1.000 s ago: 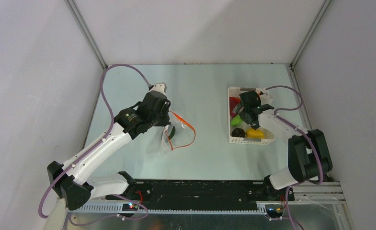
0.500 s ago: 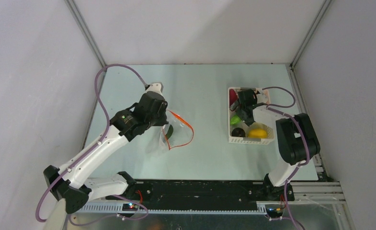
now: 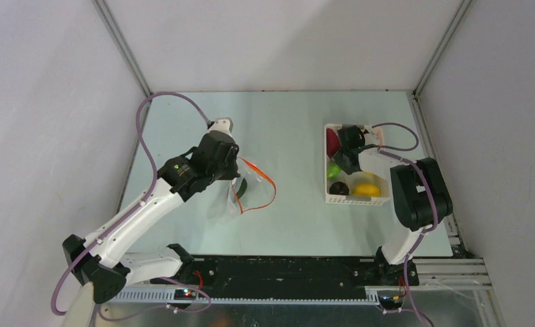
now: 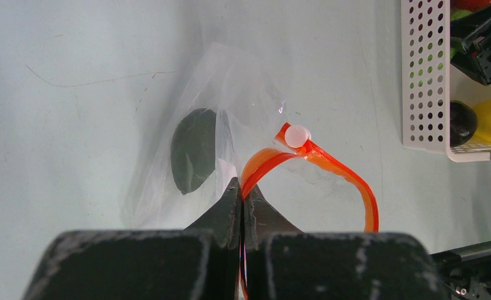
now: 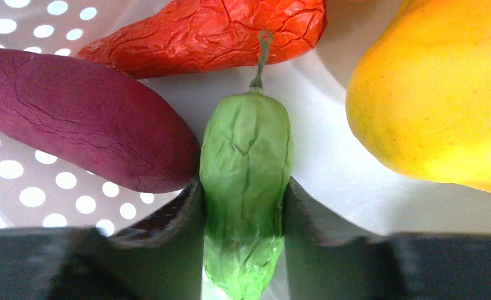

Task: Place the food in the zip-top bag and seal the zipper
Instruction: Pick up the fake vegetable from the bin.

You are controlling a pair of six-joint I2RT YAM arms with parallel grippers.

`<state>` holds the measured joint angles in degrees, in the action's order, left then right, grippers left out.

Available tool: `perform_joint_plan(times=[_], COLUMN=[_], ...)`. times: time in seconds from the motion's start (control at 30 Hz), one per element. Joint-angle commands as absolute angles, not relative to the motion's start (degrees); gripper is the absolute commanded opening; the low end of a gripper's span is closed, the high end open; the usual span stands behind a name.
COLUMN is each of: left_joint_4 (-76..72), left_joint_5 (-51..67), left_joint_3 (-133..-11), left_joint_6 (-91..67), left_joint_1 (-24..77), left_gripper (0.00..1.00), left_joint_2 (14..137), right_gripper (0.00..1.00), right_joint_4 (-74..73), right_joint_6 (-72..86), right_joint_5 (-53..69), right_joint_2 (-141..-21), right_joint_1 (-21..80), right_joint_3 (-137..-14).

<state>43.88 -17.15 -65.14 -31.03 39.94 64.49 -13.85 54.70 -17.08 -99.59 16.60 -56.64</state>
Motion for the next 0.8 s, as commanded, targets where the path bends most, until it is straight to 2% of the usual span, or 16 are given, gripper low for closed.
perform_joint_plan(times=[0.0, 0.13, 0.2, 0.37, 0.63, 0.77], left_joint_4=[42.15, 42.08, 42.11, 42.23, 42.71, 42.37], left_joint_5=[-16.26, -15.7, -15.59, -15.09, -14.07, -14.02], left_joint_3=[-64.75, -64.79, -64.85, -65.05, -65.47, -65.11], left_joint_6=[-30.78, -30.7, -30.69, -30.37, -30.05, -29.89], left_joint_1=[39.72, 39.72, 39.73, 39.7, 39.7, 39.73], left_gripper=[0.0, 0.0, 0.0, 0.0, 0.0, 0.0], left_joint_2=[63.59, 63.48, 63.56, 63.58, 64.11, 64.32], right_gripper=[0.26, 0.13, 0.1, 0.08, 0.06, 0.04], right_joint_4=[-17.31, -17.32, -17.89, -19.53, -25.42, -23.86], right_joint_6=[54.51, 52.61, 51.79, 48.19, 42.75, 36.35], right_joint_5=[-17.1, -16.79, -16.95, -17.69, -25.39, -24.98], right_joint_2=[-100.49, -99.09, -97.57, -89.99, -75.34, -66.54], right_joint_1=[16.48, 16.54, 16.55, 16.82, 18.44, 20.2], right_joint_3=[-57.12, -57.13, -57.13, -57.13, -57.06, -56.05])
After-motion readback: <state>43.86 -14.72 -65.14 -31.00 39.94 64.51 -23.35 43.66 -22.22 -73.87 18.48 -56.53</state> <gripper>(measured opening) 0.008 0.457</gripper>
